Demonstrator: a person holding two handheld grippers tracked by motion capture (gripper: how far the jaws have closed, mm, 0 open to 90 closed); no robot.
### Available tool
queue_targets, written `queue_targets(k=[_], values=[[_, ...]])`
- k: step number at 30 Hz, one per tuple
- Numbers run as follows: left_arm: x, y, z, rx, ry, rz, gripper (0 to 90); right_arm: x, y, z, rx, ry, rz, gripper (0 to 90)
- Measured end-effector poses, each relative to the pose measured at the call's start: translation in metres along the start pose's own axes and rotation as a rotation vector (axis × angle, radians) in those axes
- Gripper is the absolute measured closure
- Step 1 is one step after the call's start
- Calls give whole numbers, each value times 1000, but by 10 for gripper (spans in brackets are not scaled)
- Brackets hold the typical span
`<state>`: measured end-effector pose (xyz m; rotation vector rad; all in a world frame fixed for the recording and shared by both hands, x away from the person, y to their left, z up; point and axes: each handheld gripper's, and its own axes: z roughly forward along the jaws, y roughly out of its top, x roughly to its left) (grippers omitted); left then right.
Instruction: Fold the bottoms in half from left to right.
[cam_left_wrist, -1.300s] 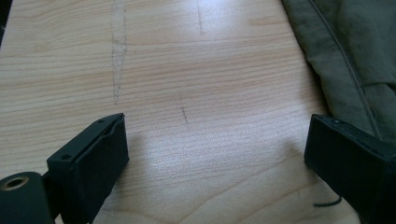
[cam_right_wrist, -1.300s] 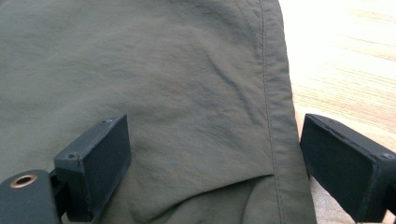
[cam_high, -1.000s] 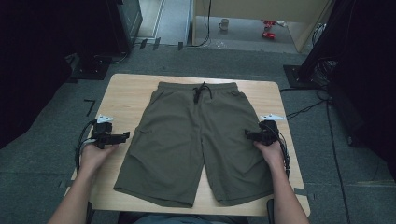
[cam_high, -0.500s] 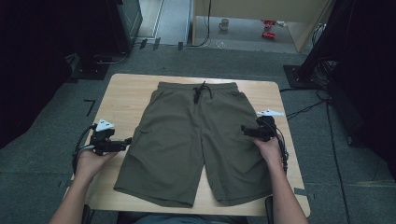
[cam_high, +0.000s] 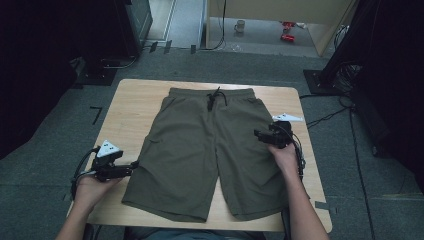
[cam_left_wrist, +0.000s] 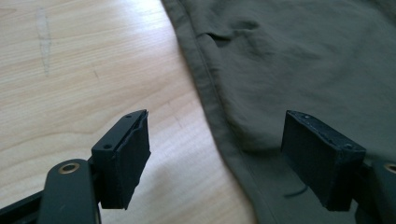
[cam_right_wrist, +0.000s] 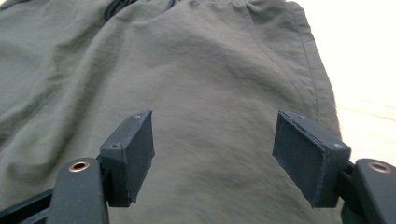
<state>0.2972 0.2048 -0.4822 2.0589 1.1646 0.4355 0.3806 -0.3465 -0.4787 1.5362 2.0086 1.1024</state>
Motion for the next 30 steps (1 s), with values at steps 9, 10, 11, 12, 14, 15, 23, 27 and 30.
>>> queue_targets(k=[9,10,11,12,14,15,23,27,30], values=[[-11,-14,-6,27,-31,17,265,11,6,3,-13,15,-31,326],[-14,-17,-6,38,-41,24,285,12,7,3,-17,20,-38,331],[-14,-17,-6,38,-41,24,303,12,7,3,-17,20,-38,331],[-17,-20,-7,46,-50,40,306,14,8,4,-21,25,-44,336],[-19,-21,-7,46,-56,42,306,15,8,4,-23,25,-50,337],[-20,-22,-7,52,-62,47,306,16,9,4,-26,27,-56,339],[-19,-29,-3,84,-103,51,317,23,15,6,-20,21,-78,337],[-20,-30,1,88,-122,71,335,29,19,7,-17,24,-91,338],[-22,-30,4,77,-143,115,376,37,24,12,-19,40,-96,342]])
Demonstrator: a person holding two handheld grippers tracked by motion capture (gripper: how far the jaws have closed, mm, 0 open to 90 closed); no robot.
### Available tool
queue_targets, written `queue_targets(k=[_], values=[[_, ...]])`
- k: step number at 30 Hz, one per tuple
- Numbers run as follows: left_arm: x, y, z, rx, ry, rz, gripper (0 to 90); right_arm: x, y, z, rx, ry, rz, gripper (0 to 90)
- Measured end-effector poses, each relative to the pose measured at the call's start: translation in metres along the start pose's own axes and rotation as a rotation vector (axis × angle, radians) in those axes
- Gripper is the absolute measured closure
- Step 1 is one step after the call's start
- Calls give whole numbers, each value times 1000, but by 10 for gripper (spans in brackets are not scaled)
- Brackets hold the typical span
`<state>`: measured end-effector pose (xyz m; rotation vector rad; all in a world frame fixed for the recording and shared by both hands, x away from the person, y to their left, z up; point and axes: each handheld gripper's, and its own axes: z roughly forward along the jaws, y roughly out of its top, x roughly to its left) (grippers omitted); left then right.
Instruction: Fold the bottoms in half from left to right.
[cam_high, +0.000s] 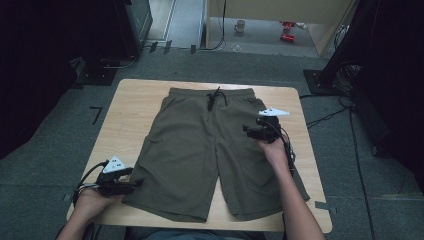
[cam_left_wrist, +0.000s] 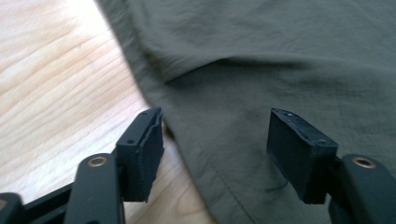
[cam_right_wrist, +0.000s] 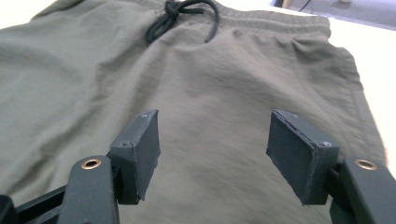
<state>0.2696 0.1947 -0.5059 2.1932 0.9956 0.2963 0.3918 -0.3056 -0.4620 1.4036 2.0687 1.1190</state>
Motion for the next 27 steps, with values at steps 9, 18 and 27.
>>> queue_targets(k=[9,18,27], values=[[-2,1,6,-32,10,42,420,17,15,23,4,36,9,353],[-5,1,9,-56,2,75,510,30,23,40,-26,45,10,372],[-6,3,10,-51,-5,83,552,40,30,59,-5,71,35,379]])
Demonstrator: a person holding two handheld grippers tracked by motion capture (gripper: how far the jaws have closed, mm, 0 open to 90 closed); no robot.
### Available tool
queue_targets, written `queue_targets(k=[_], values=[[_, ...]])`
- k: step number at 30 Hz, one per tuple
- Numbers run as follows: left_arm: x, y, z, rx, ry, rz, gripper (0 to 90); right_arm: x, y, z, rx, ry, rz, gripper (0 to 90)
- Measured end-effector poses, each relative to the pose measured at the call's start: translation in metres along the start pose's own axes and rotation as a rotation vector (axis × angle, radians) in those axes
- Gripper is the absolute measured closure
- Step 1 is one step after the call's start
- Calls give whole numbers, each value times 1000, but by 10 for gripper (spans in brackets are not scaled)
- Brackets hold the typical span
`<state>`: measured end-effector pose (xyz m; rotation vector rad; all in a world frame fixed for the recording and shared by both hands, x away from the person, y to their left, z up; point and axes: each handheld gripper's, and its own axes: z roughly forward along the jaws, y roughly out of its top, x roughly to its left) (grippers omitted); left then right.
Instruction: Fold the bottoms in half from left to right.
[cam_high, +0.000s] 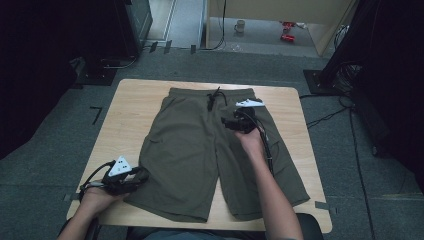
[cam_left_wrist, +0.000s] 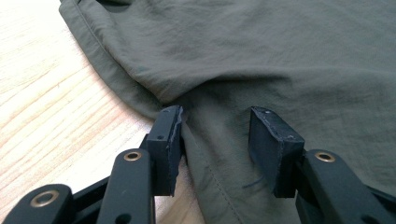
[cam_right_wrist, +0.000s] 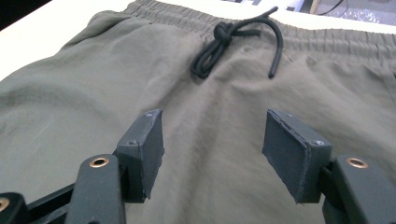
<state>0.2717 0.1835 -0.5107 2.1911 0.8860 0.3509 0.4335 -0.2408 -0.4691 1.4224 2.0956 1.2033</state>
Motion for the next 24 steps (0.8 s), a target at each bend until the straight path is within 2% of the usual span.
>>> queue_targets(k=[2,3,5,6,7,12,13,15,16,19,20,22,24], values=[[0,0,0,1,0,0,555,1,2,2,-1,1,-4,380],[0,0,0,3,0,0,560,4,4,4,-29,-1,-7,395],[0,0,0,3,-1,0,564,6,5,6,-39,2,-4,397],[0,1,0,3,-3,-5,575,8,9,11,-1,19,8,382],[0,1,0,3,-3,-5,582,10,11,14,12,25,3,382],[-1,2,0,3,-12,-17,617,18,15,22,-6,13,-27,389],[-1,2,1,3,-16,-19,632,19,18,27,25,25,-6,383],[-1,2,1,3,-19,-20,643,20,19,29,25,28,-7,385],[-1,2,1,0,-19,-9,655,24,23,34,22,31,-20,387],[-1,2,1,-2,-19,-10,680,28,25,37,7,23,-43,392],[0,2,1,-2,-20,-14,685,29,30,43,39,22,-46,388],[0,2,1,-3,-21,-11,688,29,31,45,43,25,-41,385],[0,2,1,-5,-23,-7,691,31,33,48,19,26,-44,400]])
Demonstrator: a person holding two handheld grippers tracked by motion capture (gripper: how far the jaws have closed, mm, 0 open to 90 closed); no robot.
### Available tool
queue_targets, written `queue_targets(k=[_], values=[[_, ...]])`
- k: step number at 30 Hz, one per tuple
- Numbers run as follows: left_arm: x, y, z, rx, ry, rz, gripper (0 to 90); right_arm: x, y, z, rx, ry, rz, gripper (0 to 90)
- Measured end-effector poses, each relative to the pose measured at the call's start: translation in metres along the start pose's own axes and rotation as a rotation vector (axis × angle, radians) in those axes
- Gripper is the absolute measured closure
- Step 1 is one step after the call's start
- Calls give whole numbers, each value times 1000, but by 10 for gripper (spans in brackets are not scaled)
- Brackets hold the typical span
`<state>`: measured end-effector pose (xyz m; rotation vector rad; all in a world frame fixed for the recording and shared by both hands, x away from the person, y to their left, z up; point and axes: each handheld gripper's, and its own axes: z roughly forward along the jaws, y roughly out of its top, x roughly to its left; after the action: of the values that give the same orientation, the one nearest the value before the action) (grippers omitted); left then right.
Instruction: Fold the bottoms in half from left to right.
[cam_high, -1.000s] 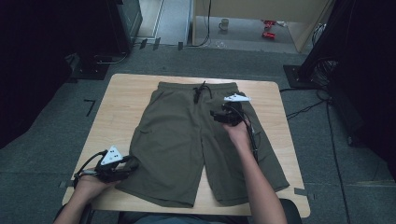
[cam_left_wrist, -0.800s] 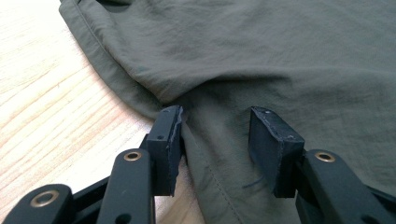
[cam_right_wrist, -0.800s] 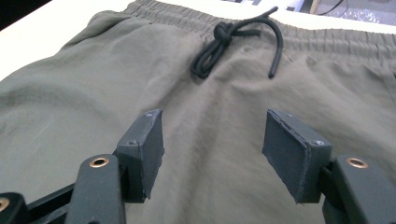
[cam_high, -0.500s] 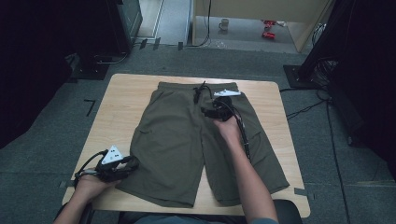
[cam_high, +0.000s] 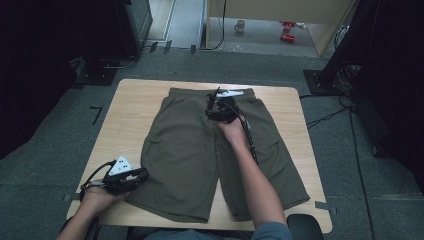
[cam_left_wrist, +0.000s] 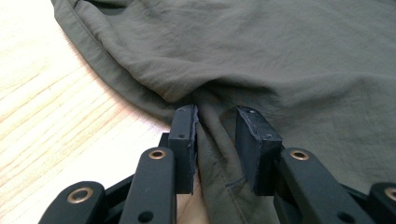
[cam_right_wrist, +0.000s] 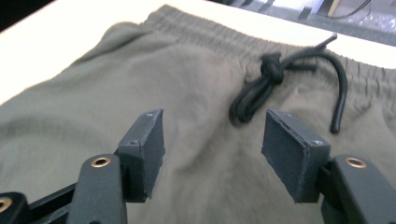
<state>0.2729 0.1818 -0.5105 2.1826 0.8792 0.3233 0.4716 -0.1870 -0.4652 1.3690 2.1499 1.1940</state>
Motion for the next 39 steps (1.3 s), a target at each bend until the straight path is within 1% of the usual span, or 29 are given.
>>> queue_targets(k=[1,3,4,5,6,7,9,11,14,15,16,18,19,20,23,24,25,27,28,29,30,31,32,33,34,35,36,39], values=[[0,0,0,-2,-2,1,696,2,1,3,-16,2,1,402],[2,-1,1,-8,-12,5,698,4,2,5,-17,5,5,403],[3,-1,1,-15,-24,4,701,7,3,12,6,13,7,398],[4,-1,2,-20,-31,5,701,7,3,12,6,13,7,398],[6,-1,2,-24,-39,2,702,8,4,14,20,15,7,394],[6,-1,2,-27,-40,2,707,10,6,18,23,21,8,394],[6,-1,3,-29,-37,10,710,16,10,23,18,24,-6,395],[6,-1,3,-31,-35,23,710,21,14,27,14,29,-10,395],[6,-2,3,-33,-37,33,712,27,19,34,20,33,-26,394],[6,-1,3,-35,-39,33,712,30,22,37,11,36,-25,394],[6,-1,4,-37,-37,38,712,31,24,38,1,42,-26,394],[7,-1,5,-41,-42,46,712,32,26,40,-1,43,-25,393],[7,0,6,-42,-44,48,712,34,31,45,-2,44,-29,391],[7,0,6,-42,-44,48,712,34,31,45,-2,44,-29,391],[5,0,5,-33,-39,47,715,37,37,52,-4,48,-27,394],[5,1,5,-31,-39,47,720,40,39,58,-2,50,-33,394],[4,1,5,-29,-43,43,720,40,39,58,-2,50,-33,394],[4,1,4,-25,-45,44,725,42,41,65,3,46,-44,394],[3,1,4,-22,-46,40,738,44,43,72,11,47,-45,393],[3,1,4,-19,-45,38,738,44,43,72,11,47,-45,393],[3,1,4,-17,-45,38,747,47,43,78,11,46,-47,404],[3,2,4,-16,-46,37,747,47,43,78,11,46,-47,404],[3,2,4,-15,-47,34,758,49,43,84,15,47,-46,408],[3,2,4,-14,-48,31,758,49,43,84,15,47,-46,408],[3,2,4,-12,-48,30,770,51,43,91,30,56,-33,417],[2,2,4,-9,-48,29,770,51,43,91,30,56,-33,417],[2,3,4,-6,-50,26,782,53,43,96,40,59,-29,417],[1,3,4,-1,-61,20,794,58,42,105,43,59,-31,416]])
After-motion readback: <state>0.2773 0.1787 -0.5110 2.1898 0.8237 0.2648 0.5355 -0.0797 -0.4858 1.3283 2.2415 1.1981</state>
